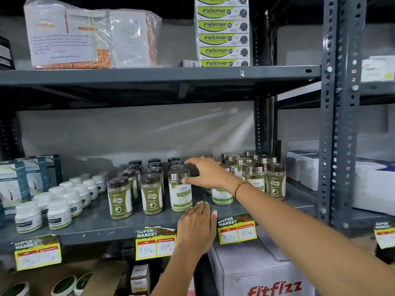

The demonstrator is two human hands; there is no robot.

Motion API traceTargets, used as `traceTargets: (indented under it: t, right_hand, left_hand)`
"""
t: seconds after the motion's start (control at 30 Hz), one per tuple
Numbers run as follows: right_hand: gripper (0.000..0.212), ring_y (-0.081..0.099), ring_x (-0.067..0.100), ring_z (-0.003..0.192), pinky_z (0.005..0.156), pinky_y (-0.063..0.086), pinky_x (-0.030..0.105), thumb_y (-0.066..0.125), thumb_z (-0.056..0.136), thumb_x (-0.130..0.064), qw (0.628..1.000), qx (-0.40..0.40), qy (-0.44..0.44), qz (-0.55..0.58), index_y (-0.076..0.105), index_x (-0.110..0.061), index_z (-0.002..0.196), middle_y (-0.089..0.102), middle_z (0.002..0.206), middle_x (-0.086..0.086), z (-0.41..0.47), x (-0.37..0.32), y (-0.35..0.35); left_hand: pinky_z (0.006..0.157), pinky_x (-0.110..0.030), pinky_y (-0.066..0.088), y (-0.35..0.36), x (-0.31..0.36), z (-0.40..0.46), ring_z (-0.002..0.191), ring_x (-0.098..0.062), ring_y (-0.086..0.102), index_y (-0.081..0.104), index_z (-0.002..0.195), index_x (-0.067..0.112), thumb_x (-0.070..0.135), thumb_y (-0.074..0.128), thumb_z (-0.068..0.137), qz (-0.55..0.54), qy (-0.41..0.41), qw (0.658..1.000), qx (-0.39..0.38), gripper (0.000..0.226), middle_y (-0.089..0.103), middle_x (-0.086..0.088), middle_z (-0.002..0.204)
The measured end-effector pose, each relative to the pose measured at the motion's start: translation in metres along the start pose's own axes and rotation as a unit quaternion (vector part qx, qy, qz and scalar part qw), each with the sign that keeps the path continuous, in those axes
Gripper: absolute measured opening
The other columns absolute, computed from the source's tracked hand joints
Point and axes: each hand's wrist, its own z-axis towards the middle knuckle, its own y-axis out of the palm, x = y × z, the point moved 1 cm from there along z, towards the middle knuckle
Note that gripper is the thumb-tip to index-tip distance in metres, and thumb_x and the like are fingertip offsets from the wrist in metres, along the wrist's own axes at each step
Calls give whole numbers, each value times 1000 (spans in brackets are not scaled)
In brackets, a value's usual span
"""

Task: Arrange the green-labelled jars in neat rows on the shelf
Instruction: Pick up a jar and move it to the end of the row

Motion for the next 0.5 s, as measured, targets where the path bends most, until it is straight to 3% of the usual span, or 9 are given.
traceTargets:
  t: [0.1,0.2,0.3,0.5]
  right_hand:
    - [81,47,31,133,107,41,44,67,83,-57,998,-53,5,-23,42,-12,146,50,146,13,18,-7,14]
    - [92,49,32,132,103,44,41,66,80,-64,996,-85,28,-27,36,-12,149,48,148,13,29,-10,26]
    - [92,52,29,129,99,45,38,72,76,-61,996,-70,49,18,40,-13,148,51,145,9,33,-11,29]
    - [84,60,25,115,94,51,40,82,66,-55,996,-20,56,67,53,-16,134,63,127,4,33,-15,26]
  left_hand:
    - [107,-34,30,5,2,0,130,-17,40,43,137,10,48,-3,89,-11,-6,1000,12,77,46,-7,142]
    - [94,-34,45,10,-2,0,113,-16,58,62,120,9,45,4,95,13,2,1000,22,72,64,-7,121]
    - [86,-33,50,9,-2,-1,102,-16,63,68,110,11,43,13,96,23,7,999,46,65,70,-5,109]
    - [87,-33,50,8,-2,-2,103,-17,63,68,110,10,43,12,97,35,1,999,42,66,70,-7,109]
